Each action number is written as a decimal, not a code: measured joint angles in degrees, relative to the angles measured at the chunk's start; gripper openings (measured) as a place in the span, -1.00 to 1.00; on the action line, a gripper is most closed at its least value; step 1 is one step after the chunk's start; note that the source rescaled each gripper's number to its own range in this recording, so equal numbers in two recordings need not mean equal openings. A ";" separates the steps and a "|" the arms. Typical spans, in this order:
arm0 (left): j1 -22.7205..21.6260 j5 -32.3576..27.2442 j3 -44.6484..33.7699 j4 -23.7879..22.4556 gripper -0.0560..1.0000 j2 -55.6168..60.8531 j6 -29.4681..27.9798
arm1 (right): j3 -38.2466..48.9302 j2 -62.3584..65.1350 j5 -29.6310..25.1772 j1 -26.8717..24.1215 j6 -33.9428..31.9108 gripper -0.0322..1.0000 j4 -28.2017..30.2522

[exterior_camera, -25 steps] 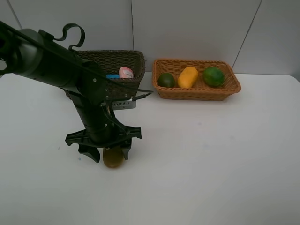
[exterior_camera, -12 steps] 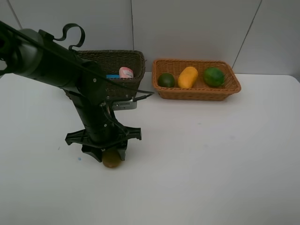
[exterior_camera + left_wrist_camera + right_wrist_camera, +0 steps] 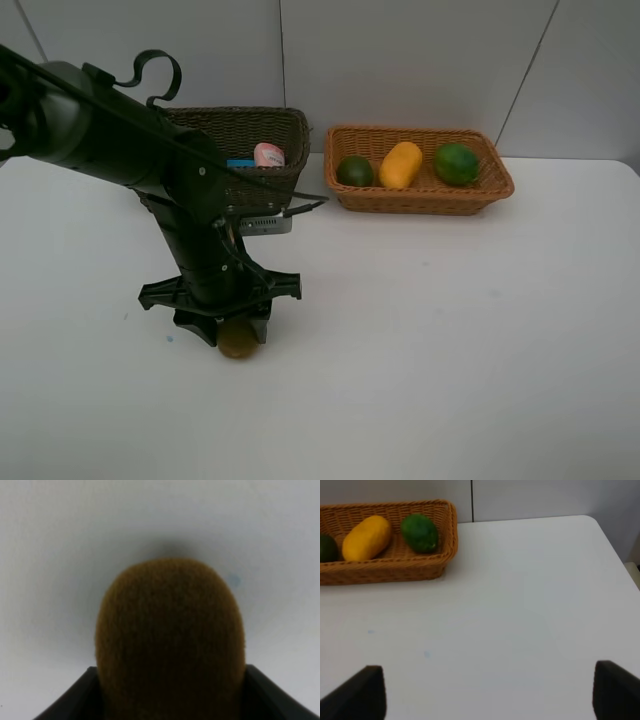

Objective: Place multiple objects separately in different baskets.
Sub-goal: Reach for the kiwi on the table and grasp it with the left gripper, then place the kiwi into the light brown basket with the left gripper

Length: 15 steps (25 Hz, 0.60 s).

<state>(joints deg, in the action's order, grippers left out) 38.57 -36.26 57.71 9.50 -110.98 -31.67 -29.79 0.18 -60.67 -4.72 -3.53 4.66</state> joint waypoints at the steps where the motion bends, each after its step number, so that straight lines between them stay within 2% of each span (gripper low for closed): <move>1: 0.00 -0.26 0.07 0.00 -0.17 0.00 0.00 | 0.00 0.00 0.00 0.00 0.00 1.00 0.00; 15: 0.05 -9.34 9.12 -1.07 -0.17 3.08 1.10 | 0.00 0.00 0.00 0.00 0.00 1.00 0.00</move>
<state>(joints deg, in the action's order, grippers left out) 38.62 -45.60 66.84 8.43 -107.91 -30.57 -29.79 0.18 -60.67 -4.72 -3.53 4.66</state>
